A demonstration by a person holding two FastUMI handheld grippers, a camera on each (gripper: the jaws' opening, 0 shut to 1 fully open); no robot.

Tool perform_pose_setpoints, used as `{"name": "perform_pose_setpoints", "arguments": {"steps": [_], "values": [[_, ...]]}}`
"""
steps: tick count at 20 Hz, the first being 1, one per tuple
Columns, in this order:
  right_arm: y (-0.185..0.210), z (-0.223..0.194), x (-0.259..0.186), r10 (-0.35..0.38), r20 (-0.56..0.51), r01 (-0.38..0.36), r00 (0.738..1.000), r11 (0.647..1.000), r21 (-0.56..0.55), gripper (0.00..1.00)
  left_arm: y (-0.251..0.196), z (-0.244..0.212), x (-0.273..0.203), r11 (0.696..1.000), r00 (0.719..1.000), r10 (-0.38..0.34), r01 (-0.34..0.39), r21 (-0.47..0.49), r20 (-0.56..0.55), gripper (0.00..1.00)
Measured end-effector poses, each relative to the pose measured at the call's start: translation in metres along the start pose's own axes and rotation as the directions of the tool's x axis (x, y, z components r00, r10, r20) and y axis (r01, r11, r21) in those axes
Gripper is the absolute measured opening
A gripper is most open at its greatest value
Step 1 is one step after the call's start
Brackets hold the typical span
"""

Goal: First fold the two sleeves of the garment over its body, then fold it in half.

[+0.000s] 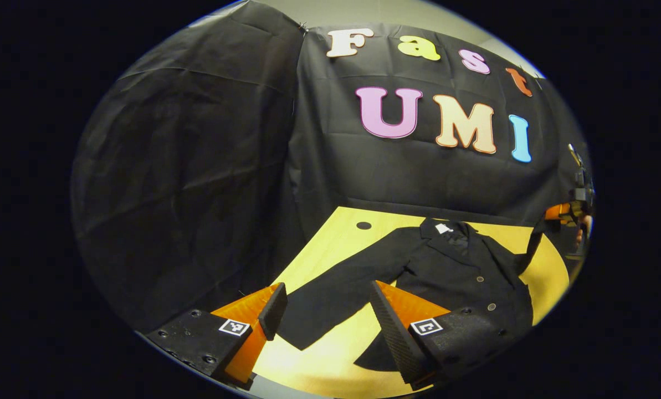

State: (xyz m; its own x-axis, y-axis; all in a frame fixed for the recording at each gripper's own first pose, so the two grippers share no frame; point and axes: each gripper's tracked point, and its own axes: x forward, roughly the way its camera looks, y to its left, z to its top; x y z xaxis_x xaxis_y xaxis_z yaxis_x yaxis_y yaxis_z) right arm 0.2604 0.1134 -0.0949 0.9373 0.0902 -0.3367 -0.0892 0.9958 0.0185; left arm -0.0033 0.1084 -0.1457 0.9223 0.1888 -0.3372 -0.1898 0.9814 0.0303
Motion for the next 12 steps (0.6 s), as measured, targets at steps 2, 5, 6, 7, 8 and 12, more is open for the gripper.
{"name": "perform_pose_setpoints", "arguments": {"steps": [2,5,6,7,8,12], "values": [[0.026,0.008,0.008,0.021,0.009,-0.021,1.000,1.000,-0.019,0.02,0.003,-0.006,0.004,1.000,1.000,-0.022,0.022,0.009,-0.019,0.89],[0.075,0.025,0.018,0.074,0.035,-0.071,0.997,0.995,-0.076,0.02,0.007,-0.010,0.010,0.999,0.998,-0.038,0.039,0.004,-0.042,0.90],[0.093,0.029,0.024,0.095,0.048,-0.090,0.994,0.991,-0.100,0.01,0.008,-0.011,0.013,0.999,0.998,-0.045,0.045,-0.007,-0.047,0.90],[0.111,0.029,0.030,0.118,0.046,-0.112,0.992,0.987,-0.116,0.02,0.008,-0.015,0.012,0.999,0.997,-0.051,0.050,-0.016,-0.059,0.90],[0.130,0.024,0.037,0.141,0.036,-0.135,0.989,0.982,-0.129,0.03,0.007,-0.020,0.011,0.998,0.995,-0.056,0.054,-0.026,-0.082,0.90],[0.197,-0.008,0.068,0.206,-0.025,-0.207,0.978,0.960,-0.190,0.02,0.012,-0.025,0.019,0.998,0.992,-0.054,0.050,-0.038,-0.112,0.92]]}}
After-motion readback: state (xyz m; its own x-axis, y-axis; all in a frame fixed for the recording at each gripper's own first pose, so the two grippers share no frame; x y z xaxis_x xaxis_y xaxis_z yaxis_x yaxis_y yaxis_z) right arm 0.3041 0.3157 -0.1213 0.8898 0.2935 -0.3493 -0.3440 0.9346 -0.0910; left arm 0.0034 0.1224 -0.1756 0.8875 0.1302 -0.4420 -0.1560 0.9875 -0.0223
